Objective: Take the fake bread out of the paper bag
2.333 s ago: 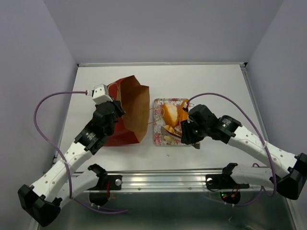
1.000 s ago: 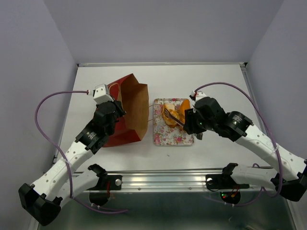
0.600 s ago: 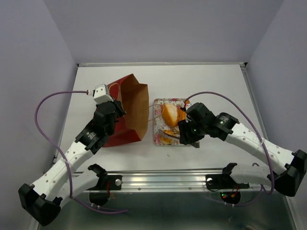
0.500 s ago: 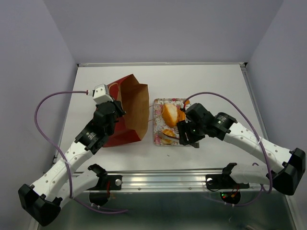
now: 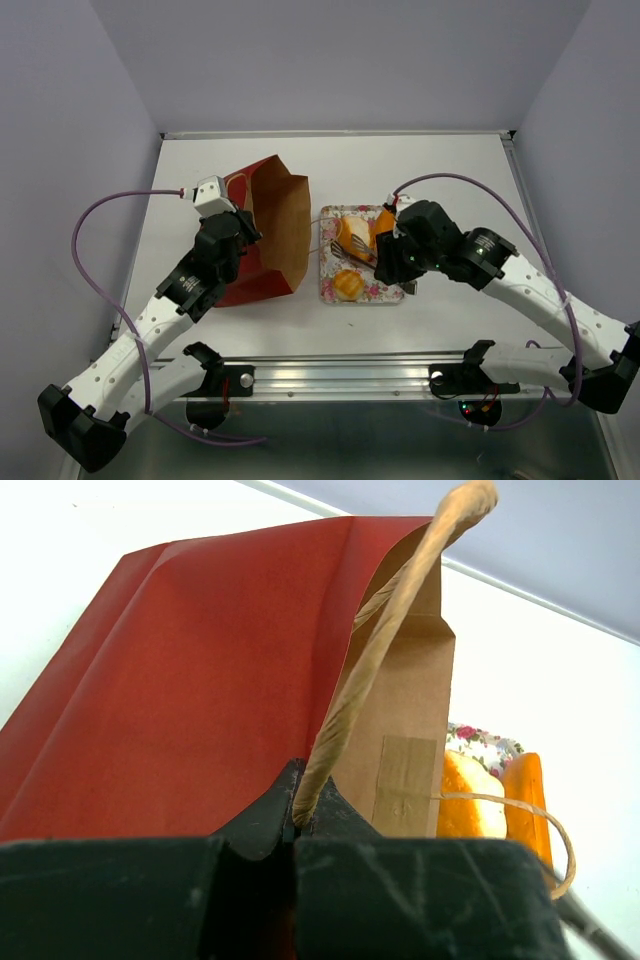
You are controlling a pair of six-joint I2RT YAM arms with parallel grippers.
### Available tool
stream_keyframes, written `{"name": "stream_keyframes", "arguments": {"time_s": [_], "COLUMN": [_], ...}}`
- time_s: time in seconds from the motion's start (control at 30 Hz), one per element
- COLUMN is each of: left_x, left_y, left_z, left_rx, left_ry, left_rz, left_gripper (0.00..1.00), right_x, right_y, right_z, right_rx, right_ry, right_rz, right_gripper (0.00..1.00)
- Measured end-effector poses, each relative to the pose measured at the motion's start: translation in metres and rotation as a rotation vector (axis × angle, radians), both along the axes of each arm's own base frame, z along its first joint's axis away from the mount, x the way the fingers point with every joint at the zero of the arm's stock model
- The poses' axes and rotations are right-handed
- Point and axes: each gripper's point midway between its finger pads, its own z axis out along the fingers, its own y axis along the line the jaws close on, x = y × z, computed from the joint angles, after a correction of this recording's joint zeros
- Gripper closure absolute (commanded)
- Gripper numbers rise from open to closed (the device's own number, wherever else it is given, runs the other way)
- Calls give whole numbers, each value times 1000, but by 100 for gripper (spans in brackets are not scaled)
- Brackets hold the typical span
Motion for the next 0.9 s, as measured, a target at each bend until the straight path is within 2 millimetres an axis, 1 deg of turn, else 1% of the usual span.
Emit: {"name": "stream_keyframes", "arguments": {"time_s": [0.03,0.17,0.27,0.4,0.5,0.53,0.57,0.6,0.63,0.67,0.73,0.8,0.83,0.87,0.9], "left_x": [0,0,0,0,-1,-1,-1,-1,-1,-1,-1,-2,-2,-2,-2], "left_y": [0,0,0,0,-2,-3,-3,-4,-4,-5,-5,-6,-6,-6,-7], "left_z": [0,0,0,0,-1,-1,-1,-1,0,0,2,3,3,4,4], "left_rx": [1,2,2,5,8,9,9,12,13,14,17,20,21,21,21], "left_ry": [0,0,1,2,3,3,4,4,4,3,2,2,2,1,0], "left_rz": [0,-1,-1,-5,-18,-21,-25,-30,-33,-36,-43,-48,-50,-53,-54], "left_gripper": [100,100,100,100,100,100,100,100,100,100,100,100,100,100,100], "right_x": [4,15,21,29,35,37,38,38,39,38,38,41,44,47,49], "right_y": [1,-3,-8,-17,-21,-21,-19,-14,-11,-2,17,47,60,69,81], "right_z": [15,50,66,80,97,108,113,124,129,137,145,146,141,135,124], "right_rx": [24,63,64,48,57,75,87,120,135,167,211,253,262,260,259], "right_ry": [-36,-130,-178,-227,-275,-300,-311,-332,-341,-348,-343,-320,-301,-282,-254], "right_rz": [-9,-48,-82,-128,-158,-160,-154,-134,-121,-81,-7,98,137,160,195], "right_gripper": [46,44,45,46,47,47,48,48,48,49,50,50,50,50,50]}}
